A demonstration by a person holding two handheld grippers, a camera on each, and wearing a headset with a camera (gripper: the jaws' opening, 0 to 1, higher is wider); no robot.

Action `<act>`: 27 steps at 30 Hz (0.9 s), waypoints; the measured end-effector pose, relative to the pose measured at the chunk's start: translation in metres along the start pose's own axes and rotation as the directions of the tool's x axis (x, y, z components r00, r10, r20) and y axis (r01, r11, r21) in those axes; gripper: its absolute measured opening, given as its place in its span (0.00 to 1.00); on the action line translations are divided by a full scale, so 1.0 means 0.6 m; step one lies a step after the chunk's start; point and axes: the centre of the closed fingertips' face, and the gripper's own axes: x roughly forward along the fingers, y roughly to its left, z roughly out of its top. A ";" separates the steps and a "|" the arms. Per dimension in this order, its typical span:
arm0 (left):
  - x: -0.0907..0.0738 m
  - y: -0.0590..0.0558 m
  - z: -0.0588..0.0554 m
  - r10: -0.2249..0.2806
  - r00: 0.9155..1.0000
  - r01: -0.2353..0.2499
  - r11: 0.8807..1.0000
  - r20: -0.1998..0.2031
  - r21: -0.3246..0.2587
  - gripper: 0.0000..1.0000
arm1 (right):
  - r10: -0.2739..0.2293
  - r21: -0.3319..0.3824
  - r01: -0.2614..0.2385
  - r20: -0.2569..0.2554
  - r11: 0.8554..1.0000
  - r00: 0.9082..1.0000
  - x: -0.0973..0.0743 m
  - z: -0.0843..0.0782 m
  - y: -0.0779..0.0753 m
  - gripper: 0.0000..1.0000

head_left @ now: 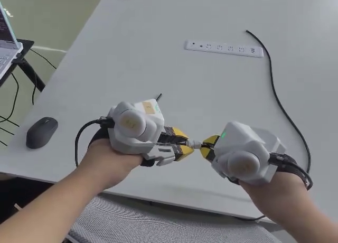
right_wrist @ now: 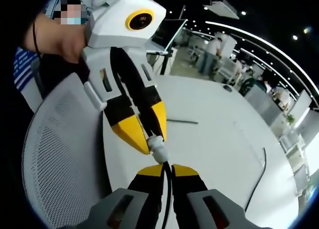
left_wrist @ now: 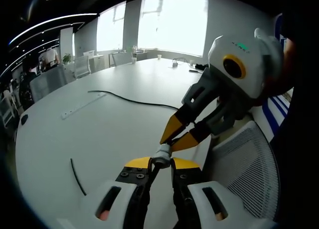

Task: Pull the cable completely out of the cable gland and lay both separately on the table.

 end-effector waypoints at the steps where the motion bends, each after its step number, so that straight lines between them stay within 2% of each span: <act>1: 0.000 0.000 0.000 0.000 1.000 0.000 1.000 0.002 0.000 0.16 | -0.004 0.006 0.004 -0.001 1.000 1.000 0.000 -0.001 -0.002 0.00; 7: -0.002 0.007 0.000 0.007 1.000 -0.007 1.000 0.008 -0.013 0.16 | -0.032 0.093 0.034 -0.021 0.995 0.999 -0.002 -0.022 -0.020 0.00; 14: -0.003 0.010 -0.001 0.009 1.000 -0.009 1.000 0.011 -0.015 0.16 | -0.052 0.151 0.059 -0.049 0.987 0.997 -0.002 -0.055 -0.038 0.00; 17: -0.003 0.010 0.000 0.009 1.000 -0.009 1.000 0.012 -0.015 0.16 | -0.065 0.200 0.075 -0.056 0.977 0.996 -0.004 -0.069 -0.045 0.00; 19: -0.003 0.010 0.001 0.009 1.000 -0.009 1.000 0.015 -0.016 0.16 | -0.067 0.255 0.076 -0.045 0.964 0.997 -0.004 -0.076 -0.048 0.00; 23: -0.003 0.010 0.002 0.011 1.000 -0.010 1.000 0.018 -0.021 0.16 | -0.076 0.278 0.091 -0.064 0.956 0.995 -0.004 -0.096 -0.052 0.00; 26: -0.002 0.009 0.002 0.012 1.000 -0.012 1.000 0.019 -0.023 0.16 | -0.091 0.316 0.112 -0.081 0.942 0.993 -0.005 -0.111 -0.055 0.00; 27: -0.002 0.009 0.002 0.012 1.000 -0.012 1.000 0.019 -0.022 0.16 | -0.096 0.345 0.121 -0.090 0.931 0.991 -0.005 -0.118 -0.056 0.00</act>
